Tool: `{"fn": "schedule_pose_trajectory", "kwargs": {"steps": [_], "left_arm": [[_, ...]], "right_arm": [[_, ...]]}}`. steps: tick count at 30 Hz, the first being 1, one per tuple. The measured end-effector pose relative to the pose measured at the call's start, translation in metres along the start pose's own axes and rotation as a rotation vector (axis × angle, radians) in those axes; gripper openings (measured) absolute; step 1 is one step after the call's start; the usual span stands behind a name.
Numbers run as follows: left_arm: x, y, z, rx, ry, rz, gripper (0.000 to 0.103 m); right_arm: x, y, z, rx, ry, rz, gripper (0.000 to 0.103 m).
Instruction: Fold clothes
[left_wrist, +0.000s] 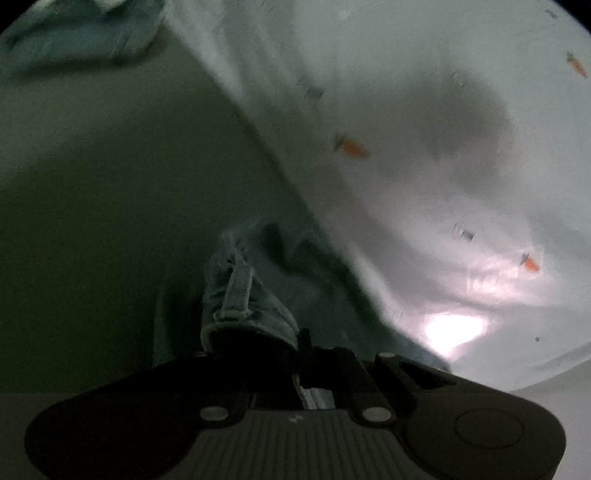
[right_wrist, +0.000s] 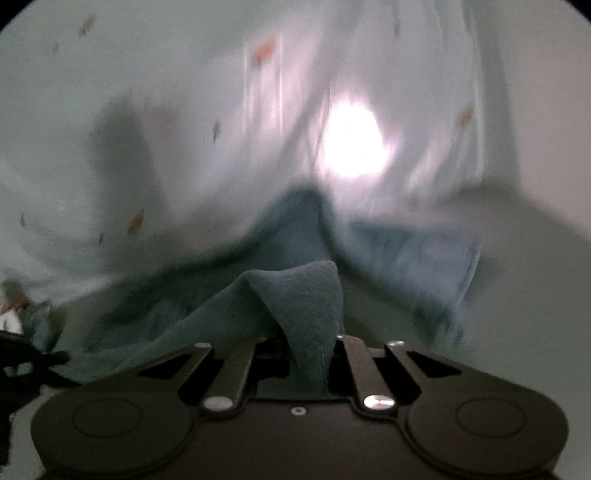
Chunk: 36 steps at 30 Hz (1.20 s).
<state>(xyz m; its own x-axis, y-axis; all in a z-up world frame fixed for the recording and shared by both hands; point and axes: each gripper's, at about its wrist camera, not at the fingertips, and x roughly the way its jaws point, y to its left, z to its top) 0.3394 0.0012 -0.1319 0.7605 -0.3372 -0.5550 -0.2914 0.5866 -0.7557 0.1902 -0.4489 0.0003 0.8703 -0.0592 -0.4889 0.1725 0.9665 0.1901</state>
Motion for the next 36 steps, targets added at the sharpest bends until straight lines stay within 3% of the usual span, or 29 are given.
{"fn": "schedule_pose_trajectory", "kwargs": {"steps": [5,8,11,12,13,15,17,20,21,24,27,29,33,36], "left_arm": [[-0.012,-0.002,0.079,-0.047,-0.106,0.006,0.004],[-0.018,0.006,0.128,-0.037,-0.194,0.064,0.004],[-0.004,0.027,0.172,-0.054,-0.218,0.157,0.005],[0.006,0.034,0.178,-0.036,-0.201,0.198,0.006],[0.016,0.04,0.183,-0.017,-0.185,0.24,0.015],[0.03,0.05,0.182,0.026,-0.122,0.376,0.019],[0.028,0.062,0.167,0.049,-0.116,0.398,0.028],[0.003,0.076,0.139,0.106,-0.134,0.437,0.043],[-0.007,0.081,0.128,0.123,-0.132,0.45,0.044],[-0.034,0.099,0.101,0.11,-0.125,0.472,0.056],[-0.066,0.117,0.074,0.038,-0.167,0.434,0.07],[-0.08,0.129,0.06,-0.015,-0.147,0.415,0.071],[-0.095,0.138,0.033,-0.001,-0.122,0.436,0.071],[-0.101,0.143,0.013,-0.009,-0.088,0.412,0.071]], "right_arm": [[-0.031,-0.024,0.065,-0.117,-0.241,-0.256,0.008],[-0.039,-0.07,0.102,-0.057,-0.322,-0.395,0.008],[-0.019,-0.112,0.124,0.014,-0.314,-0.54,0.011],[-0.004,-0.128,0.126,0.039,-0.261,-0.574,0.015],[0.015,-0.142,0.125,0.072,-0.194,-0.592,0.02],[0.053,-0.155,0.108,0.122,-0.051,-0.623,0.027],[0.085,-0.161,0.085,0.168,0.067,-0.649,0.033],[0.101,-0.15,0.048,0.206,0.127,-0.669,0.052],[0.1,-0.145,0.037,0.201,0.122,-0.676,0.061],[0.096,-0.137,0.015,0.144,0.122,-0.684,0.075],[0.095,-0.128,0.007,0.065,0.132,-0.675,0.08],[0.094,-0.127,0.002,0.046,0.129,-0.666,0.082],[0.095,-0.134,0.005,0.051,0.118,-0.637,0.085],[0.091,-0.136,0.006,0.068,0.113,-0.616,0.086]]}}
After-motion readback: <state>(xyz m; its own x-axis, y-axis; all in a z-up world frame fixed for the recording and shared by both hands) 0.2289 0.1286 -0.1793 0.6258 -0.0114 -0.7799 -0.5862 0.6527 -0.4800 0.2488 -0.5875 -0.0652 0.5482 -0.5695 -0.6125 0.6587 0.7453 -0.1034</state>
